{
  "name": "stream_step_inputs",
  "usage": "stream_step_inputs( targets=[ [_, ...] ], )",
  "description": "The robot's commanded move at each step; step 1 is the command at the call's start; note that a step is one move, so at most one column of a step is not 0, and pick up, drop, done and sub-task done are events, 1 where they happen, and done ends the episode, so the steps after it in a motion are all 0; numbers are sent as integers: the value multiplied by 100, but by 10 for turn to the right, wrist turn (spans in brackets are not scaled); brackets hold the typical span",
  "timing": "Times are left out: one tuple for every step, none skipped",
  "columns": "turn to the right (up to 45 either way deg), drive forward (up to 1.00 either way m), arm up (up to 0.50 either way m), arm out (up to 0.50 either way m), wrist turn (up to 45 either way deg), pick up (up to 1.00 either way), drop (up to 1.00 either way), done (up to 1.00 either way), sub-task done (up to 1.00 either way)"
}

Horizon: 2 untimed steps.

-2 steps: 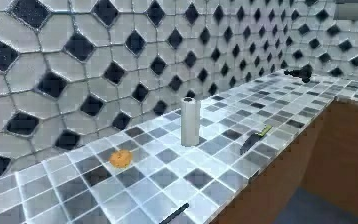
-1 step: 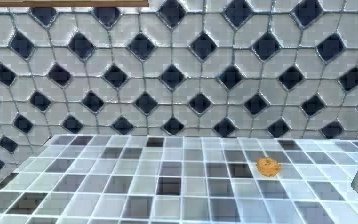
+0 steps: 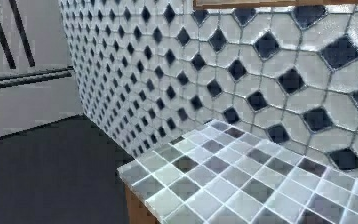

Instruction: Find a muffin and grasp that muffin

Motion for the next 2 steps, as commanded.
stream_step_inputs(
  targets=[
    [-180, 0, 0, 0, 0, 0, 0, 0, 0],
    [0, 0, 50, 0, 0, 0, 0, 0, 0]
  ],
)
